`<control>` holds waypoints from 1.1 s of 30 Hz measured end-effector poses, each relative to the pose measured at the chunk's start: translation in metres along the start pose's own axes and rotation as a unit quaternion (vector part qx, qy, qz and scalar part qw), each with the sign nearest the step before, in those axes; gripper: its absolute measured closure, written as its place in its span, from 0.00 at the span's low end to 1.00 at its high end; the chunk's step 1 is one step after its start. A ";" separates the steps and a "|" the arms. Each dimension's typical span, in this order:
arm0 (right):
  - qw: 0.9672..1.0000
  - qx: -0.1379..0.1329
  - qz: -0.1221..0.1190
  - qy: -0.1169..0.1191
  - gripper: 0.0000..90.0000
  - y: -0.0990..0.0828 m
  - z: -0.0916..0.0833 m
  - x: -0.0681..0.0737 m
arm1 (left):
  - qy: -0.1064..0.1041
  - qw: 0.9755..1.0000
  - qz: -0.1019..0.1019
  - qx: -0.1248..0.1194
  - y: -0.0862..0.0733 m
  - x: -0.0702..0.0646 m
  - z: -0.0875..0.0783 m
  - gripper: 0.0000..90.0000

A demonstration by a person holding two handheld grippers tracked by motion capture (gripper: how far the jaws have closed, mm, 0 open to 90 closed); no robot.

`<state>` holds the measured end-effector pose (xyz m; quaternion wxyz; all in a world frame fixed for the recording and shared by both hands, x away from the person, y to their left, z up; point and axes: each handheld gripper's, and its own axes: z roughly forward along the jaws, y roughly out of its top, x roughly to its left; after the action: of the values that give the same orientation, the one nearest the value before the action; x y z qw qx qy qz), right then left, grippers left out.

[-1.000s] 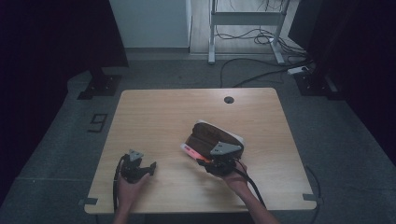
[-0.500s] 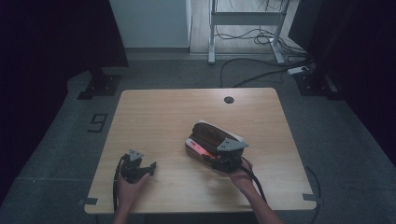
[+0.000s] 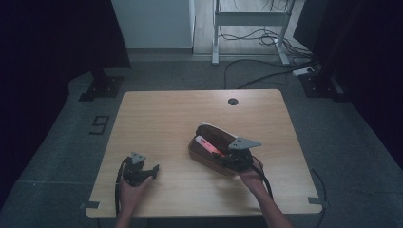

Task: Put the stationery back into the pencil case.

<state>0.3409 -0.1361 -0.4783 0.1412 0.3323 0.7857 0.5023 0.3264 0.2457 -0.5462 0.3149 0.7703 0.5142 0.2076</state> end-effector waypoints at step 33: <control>0.999 -0.015 0.012 -0.034 0.73 0.000 -0.024 -0.034 | 0.000 1.000 0.000 0.000 0.000 0.000 0.000 0.26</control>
<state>0.3527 -0.1755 -0.4708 0.1663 0.3564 0.7687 0.5044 0.3264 0.2457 -0.5461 0.3149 0.7703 0.5143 0.2074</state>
